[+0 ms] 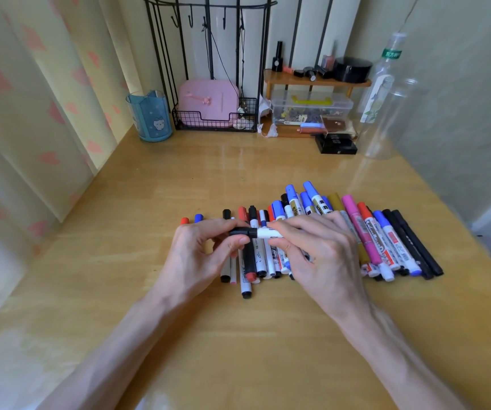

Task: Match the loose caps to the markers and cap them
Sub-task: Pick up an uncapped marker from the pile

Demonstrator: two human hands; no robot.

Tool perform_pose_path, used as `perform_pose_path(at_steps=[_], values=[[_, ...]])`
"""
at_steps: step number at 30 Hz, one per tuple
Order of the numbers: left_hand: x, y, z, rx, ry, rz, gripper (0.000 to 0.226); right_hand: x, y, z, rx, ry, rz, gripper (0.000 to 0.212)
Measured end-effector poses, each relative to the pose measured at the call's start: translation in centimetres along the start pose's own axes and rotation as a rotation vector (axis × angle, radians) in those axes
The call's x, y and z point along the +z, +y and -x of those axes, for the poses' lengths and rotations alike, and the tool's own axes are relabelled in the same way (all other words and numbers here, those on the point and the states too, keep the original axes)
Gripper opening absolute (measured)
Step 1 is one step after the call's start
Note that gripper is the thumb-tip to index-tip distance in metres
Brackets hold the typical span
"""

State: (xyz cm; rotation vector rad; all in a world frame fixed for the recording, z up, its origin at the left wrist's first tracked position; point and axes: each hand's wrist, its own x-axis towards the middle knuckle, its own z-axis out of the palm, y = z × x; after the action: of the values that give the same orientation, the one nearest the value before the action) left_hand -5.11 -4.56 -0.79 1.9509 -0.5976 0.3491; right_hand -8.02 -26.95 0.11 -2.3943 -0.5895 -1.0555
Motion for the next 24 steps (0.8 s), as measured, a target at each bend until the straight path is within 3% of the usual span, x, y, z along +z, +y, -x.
perform_pose_path(at_steps=[17, 24], values=[[-0.2, 0.0, -0.1, 0.062, 0.035, -0.077, 0.026, 0.8, -0.4, -0.4, 0.004, 0.024, 0.014, 0.016], [0.2, -1.0, -0.5, -0.059, 0.0, -0.008, 0.017, 0.7, -0.8, -1.1, 0.027, -0.103, 0.069, 0.015]])
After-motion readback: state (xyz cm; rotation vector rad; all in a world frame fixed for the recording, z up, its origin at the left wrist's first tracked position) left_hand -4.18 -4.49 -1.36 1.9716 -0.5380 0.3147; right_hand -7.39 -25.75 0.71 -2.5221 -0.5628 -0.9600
